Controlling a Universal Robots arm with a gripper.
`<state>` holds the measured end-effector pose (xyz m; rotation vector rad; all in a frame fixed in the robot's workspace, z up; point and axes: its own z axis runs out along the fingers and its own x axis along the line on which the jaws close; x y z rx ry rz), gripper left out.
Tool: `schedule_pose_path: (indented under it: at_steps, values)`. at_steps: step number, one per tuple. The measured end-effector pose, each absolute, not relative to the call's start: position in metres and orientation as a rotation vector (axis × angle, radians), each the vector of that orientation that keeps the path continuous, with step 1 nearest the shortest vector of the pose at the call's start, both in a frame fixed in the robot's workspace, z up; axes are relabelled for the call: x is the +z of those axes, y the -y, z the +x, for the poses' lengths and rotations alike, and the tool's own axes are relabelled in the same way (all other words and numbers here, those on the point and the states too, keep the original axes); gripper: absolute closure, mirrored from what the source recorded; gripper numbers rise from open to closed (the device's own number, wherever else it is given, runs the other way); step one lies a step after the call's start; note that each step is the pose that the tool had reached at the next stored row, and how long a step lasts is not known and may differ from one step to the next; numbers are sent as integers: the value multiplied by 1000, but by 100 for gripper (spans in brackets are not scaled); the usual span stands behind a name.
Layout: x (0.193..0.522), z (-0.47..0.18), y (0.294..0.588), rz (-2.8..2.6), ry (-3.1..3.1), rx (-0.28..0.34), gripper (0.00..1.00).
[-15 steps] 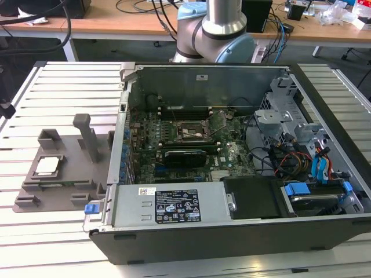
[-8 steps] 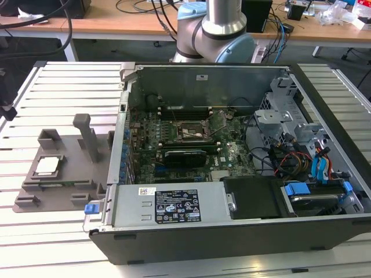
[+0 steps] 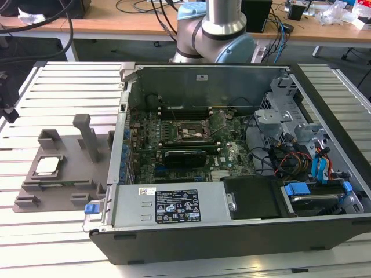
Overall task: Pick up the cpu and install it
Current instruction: 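Pick up the cpu and move it towards the insertion slot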
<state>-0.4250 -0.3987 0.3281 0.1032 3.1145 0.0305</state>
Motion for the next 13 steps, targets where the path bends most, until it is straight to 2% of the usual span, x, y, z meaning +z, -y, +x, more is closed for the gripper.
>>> schedule_pose_path:
  at_steps: [13]
  values:
    - [320,-425,399,103,-3114,31,43]
